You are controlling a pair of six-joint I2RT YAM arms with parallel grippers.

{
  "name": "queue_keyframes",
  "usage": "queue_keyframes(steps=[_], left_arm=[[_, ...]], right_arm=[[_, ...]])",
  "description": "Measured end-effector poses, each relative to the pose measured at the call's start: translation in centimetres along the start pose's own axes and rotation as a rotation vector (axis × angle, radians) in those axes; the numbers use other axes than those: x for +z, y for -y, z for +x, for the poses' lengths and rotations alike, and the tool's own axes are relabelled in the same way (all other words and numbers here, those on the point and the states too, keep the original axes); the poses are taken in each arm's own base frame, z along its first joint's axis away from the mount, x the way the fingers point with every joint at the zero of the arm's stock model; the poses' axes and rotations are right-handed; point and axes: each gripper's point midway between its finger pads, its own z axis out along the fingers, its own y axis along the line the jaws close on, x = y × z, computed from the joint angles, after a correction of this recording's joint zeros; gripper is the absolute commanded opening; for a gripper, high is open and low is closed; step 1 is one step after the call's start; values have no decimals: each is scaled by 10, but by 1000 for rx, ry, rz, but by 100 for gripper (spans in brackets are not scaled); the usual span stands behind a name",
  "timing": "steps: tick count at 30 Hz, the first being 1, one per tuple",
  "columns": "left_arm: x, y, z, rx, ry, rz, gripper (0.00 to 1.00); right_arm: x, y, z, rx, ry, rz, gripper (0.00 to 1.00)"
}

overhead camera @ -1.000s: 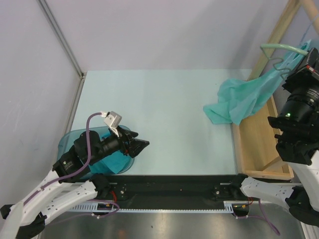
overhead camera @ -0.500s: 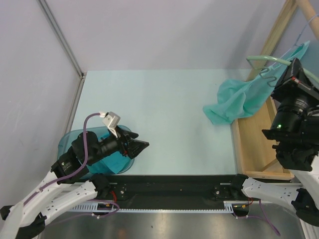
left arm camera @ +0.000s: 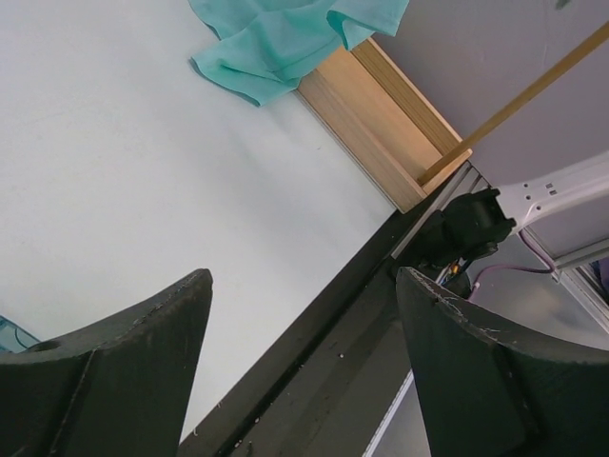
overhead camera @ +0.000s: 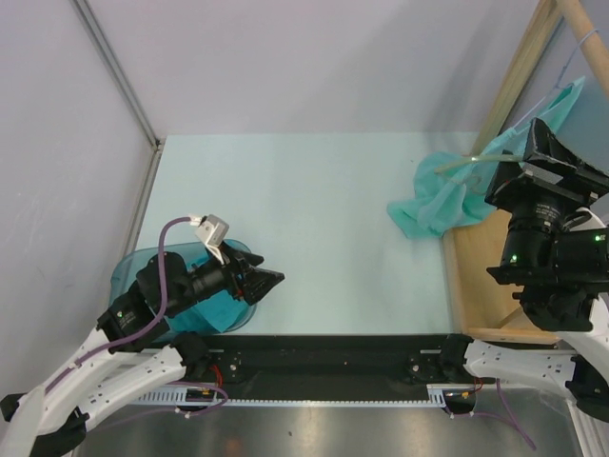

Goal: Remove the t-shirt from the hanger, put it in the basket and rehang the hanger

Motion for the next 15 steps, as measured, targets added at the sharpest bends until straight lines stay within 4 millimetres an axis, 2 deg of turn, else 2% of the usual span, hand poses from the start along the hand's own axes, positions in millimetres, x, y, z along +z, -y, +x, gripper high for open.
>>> queue_keyframes(steps=[5, 6, 11, 15], left_arm=[[5, -3, 3, 5, -19, -11, 83], [6, -3, 4, 5, -24, -13, 83], [10, -6, 9, 4, -36, -20, 83], [10, -8, 10, 6, -36, -26, 84]], right_arm=[[-11, 16, 15, -92, -85, 19, 92], [-13, 22, 18, -121, -99, 22, 99], [-23, 58, 35, -303, -147, 25, 100], [-28, 68, 41, -414, -173, 23, 100]])
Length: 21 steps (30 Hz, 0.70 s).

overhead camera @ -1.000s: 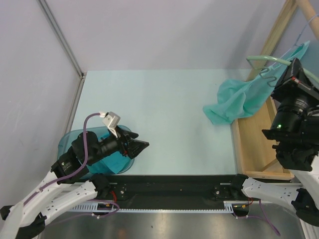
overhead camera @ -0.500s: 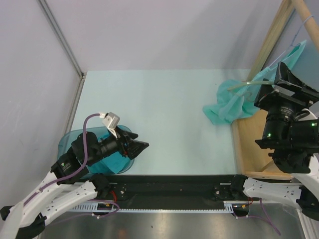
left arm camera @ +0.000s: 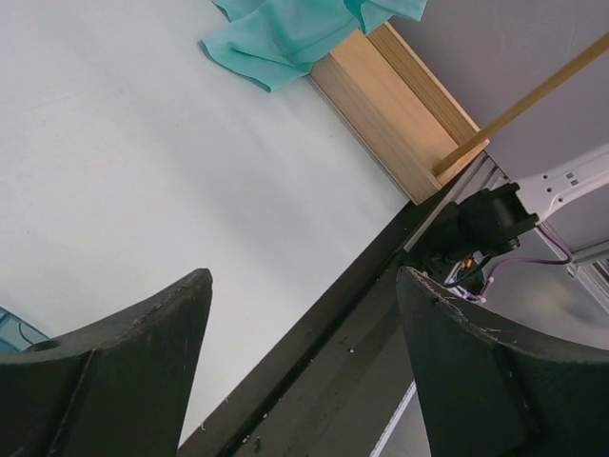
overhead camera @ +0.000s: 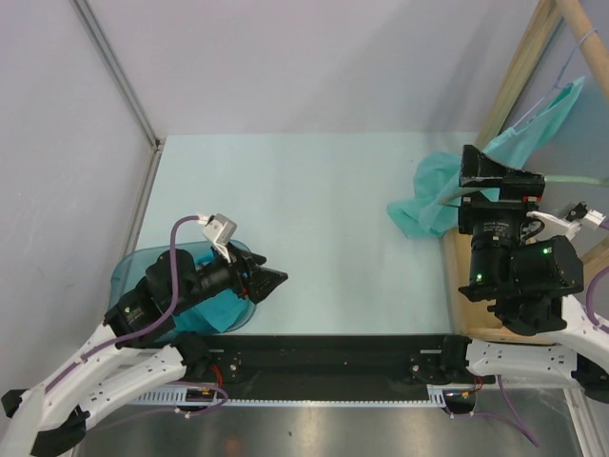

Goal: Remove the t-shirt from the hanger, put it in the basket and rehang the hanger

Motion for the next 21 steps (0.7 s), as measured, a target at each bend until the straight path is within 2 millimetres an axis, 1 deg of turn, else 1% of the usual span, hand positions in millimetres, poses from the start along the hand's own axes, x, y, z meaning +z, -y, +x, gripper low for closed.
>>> queue_keyframes(steps=[4, 7, 16, 19, 21], left_arm=[[-2, -1, -1, 13, 10, -4, 84], [-3, -3, -2, 20, 17, -11, 84], [-6, -1, -5, 27, 32, -2, 87], [-5, 2, -5, 29, 28, 18, 87], [-2, 4, -5, 36, 24, 27, 88]], right_arm=[[-4, 5, 7, -133, -27, -6, 100], [-6, 15, 15, -258, -43, -11, 100], [-18, 56, 46, -716, -106, -50, 100], [-25, 65, 52, -858, -141, -87, 100], [-36, 65, 57, -912, -190, -133, 100]])
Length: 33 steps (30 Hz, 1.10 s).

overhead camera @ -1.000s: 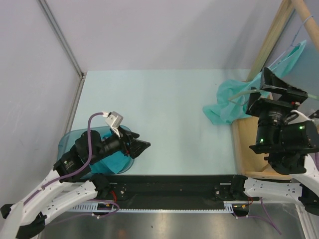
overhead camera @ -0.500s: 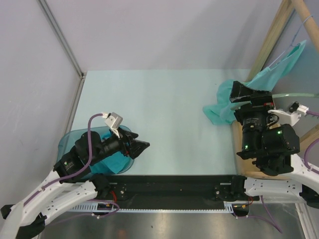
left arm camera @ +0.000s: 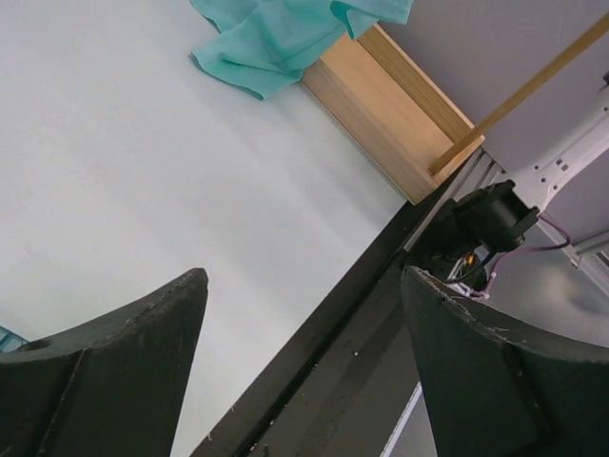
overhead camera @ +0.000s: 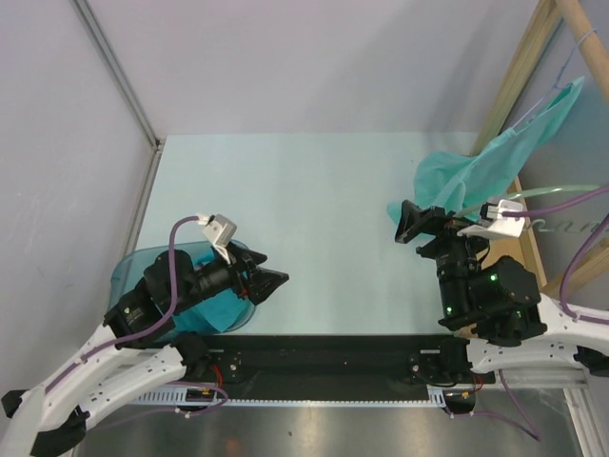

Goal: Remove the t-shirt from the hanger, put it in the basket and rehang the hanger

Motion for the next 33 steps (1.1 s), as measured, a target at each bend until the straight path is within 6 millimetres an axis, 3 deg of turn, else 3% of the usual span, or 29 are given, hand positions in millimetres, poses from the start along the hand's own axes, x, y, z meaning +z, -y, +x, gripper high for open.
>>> queue_keyframes(steps=[7, 11, 17, 22, 25, 29, 33], left_arm=[[10, -2, 8, 14, -45, 1, 88], [10, 0, 7, 13, -43, 13, 88], [15, 15, 6, 15, -54, 93, 86], [33, 45, -9, 17, -77, 230, 75], [49, 72, -31, 11, -61, 350, 73], [70, 102, -41, 9, -76, 447, 75], [88, 147, -51, 74, -39, 535, 71]], right_arm=[[-26, -5, 20, -38, -69, -160, 100], [-26, 8, 35, -16, -72, -159, 100], [-23, 34, 29, 178, -89, -167, 100], [-24, 37, 15, 380, -128, -163, 100], [-23, 38, 13, 434, -132, -149, 100], [-23, 35, 8, 470, -129, -139, 99], [-22, 33, 2, 527, -128, -129, 100]])
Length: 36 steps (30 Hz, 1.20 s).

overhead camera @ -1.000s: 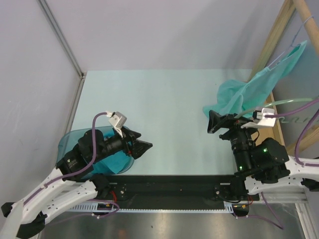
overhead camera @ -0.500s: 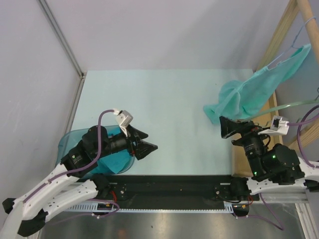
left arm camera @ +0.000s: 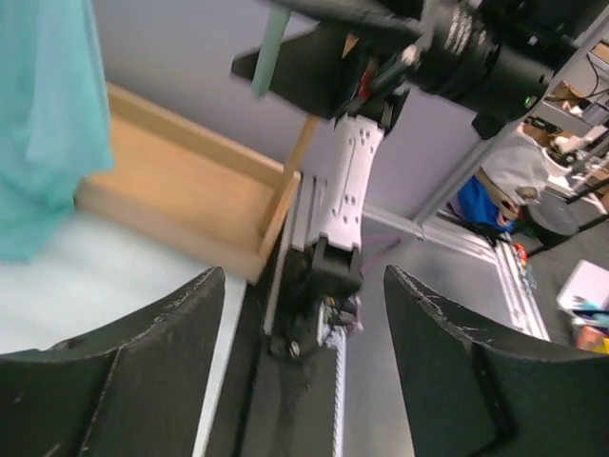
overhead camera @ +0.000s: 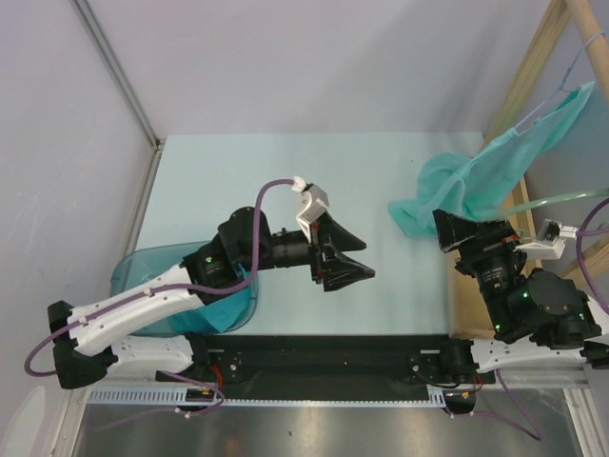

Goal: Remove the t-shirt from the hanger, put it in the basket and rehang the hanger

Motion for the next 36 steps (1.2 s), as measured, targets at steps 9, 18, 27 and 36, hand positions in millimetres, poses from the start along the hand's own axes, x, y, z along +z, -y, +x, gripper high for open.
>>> queue_keyframes(steps=[9, 18, 27, 36], left_arm=[[75, -9, -39, 174, 176, -19, 61], [132, -14, -47, 279, 238, -3, 65], [156, 2, -57, 386, 219, 96, 59], [180, -13, -55, 463, 159, 56, 40]], right_arm=[[1, -4, -8, 114, 15, 12, 100], [1, -14, -17, 215, 20, 10, 100], [-1, -32, -27, 382, -3, -25, 100], [0, -34, -30, 411, 6, -22, 100]])
